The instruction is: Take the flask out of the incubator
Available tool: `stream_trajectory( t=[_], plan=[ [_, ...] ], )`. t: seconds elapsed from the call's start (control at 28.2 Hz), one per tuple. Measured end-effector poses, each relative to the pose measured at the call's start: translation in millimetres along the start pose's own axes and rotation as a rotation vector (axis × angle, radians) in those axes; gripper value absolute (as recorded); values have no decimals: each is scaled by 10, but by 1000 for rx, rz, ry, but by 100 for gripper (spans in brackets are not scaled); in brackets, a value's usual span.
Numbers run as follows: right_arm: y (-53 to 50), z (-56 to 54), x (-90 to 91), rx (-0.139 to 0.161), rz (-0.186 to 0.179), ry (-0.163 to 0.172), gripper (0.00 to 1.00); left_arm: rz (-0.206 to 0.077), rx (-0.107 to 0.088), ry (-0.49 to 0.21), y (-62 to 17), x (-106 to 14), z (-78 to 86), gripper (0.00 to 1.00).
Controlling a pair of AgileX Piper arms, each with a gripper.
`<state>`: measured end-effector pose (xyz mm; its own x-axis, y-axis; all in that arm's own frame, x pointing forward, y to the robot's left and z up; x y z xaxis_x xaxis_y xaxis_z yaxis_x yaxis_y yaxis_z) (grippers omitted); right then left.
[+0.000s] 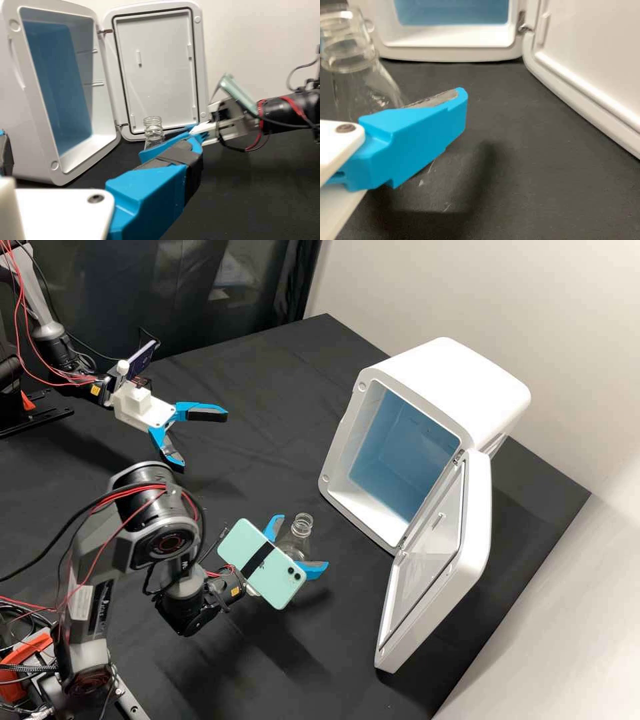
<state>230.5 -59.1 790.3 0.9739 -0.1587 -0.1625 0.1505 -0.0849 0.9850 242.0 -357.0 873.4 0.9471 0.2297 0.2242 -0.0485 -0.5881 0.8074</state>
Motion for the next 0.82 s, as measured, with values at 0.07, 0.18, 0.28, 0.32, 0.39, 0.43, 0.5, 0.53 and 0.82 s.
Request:
stream_trajectory(
  t=[0.07, 0.18, 0.28, 0.32, 0.39, 0.43, 0.5, 0.53, 0.82],
  plan=[
    [26, -32, -54, 6, 22, 3, 100, 3, -8, 11, 1, 2, 2, 100],
    [35, -61, -123, 38, 36, 6, 100, 4, -12, 16, 0, 2, 6, 100],
    [61, -68, -182, 75, 53, 5, 100, 4, -13, 16, 0, 3, 7, 100],
    [74, -71, -188, 81, 59, 8, 100, 4, -13, 16, 0, 3, 7, 100],
    [81, -64, -193, 98, 63, 5, 100, 4, -13, 16, 0, 3, 7, 100],
    [89, -57, -196, 101, 66, 2, 100, 4, -13, 16, 0, 3, 7, 100],
    [105, -47, -204, 121, 66, 5, 100, 4, -13, 16, 0, 3, 7, 100],
    [106, -44, -206, 123, 64, 6, 100, 4, -13, 16, 0, 3, 7, 100],
    [175, -54, -272, 168, 75, 31, 100, 4, -13, 16, 0, 3, 7, 100]
  ],
)
